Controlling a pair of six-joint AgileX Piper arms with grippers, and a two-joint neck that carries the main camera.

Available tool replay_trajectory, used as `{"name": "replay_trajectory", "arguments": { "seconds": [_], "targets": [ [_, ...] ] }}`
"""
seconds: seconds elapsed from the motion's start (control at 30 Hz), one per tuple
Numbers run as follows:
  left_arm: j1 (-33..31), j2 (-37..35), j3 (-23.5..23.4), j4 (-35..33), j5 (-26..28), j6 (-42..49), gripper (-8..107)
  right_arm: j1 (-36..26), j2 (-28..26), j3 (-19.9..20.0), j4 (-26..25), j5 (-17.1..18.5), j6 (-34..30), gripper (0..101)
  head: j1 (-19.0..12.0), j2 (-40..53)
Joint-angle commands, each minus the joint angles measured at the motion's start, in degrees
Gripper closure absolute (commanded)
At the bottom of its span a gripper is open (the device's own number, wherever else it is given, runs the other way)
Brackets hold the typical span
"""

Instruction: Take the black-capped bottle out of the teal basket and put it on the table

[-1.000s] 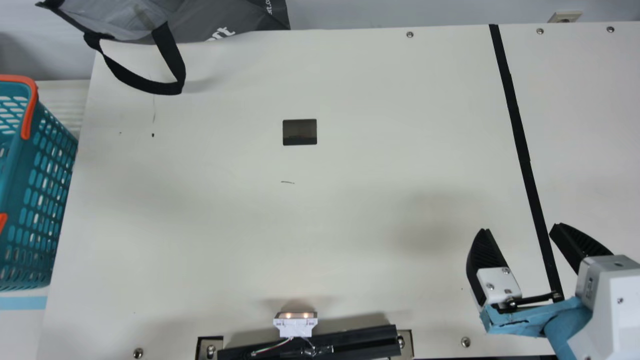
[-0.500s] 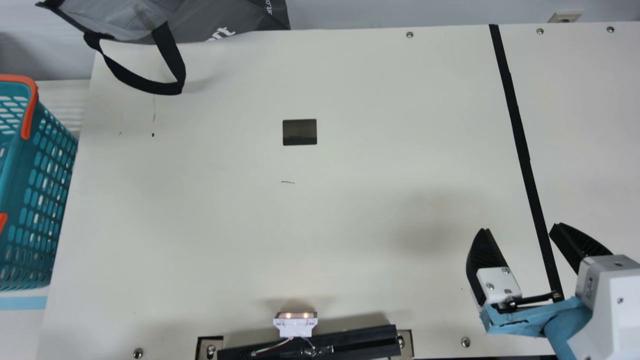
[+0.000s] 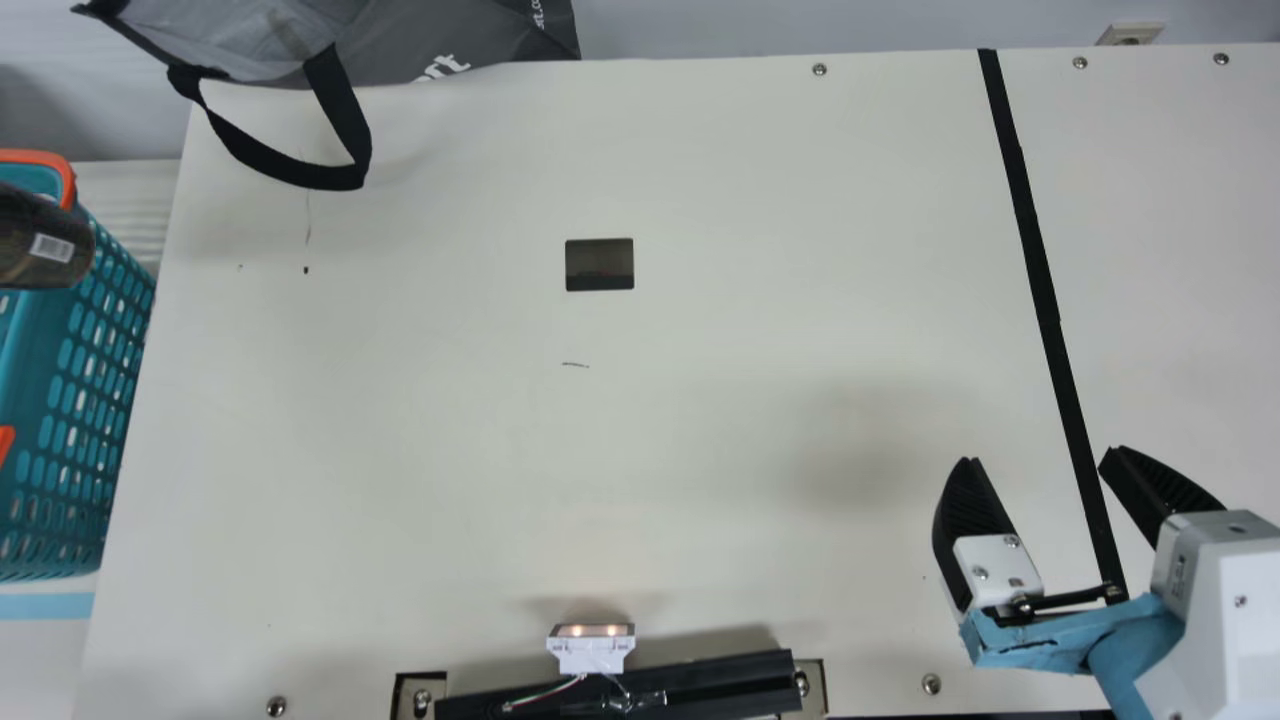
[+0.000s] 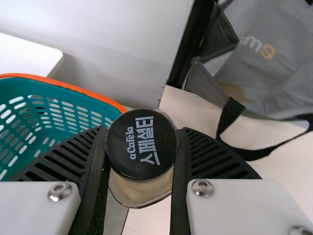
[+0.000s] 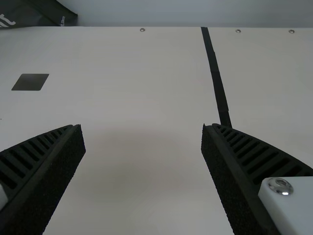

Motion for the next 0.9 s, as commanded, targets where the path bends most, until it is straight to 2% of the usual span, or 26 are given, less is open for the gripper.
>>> {"name": "replay_trajectory", "arguments": {
  "seconds": [0.0, 0.4, 0.87],
  "targets": [
    [-3.4, -0.1, 0.3, 3.1, -0.8, -3.0, 99, 0.0, 0.0, 0.0, 0.0, 0.0, 0.0, 10, -0.5, 0.5],
    [-18.3, 1.4, 1.3, 17.6, -4.4, -18.1, 99, 0.0, 0.0, 0.0, 0.0, 0.0, 0.0, 10, -0.5, 0.5],
    [-35.0, 4.2, -0.5, 32.8, -4.9, -36.8, 99, 0.0, 0.0, 0.0, 0.0, 0.0, 0.0, 10, -0.5, 0.5]
  ]
}}
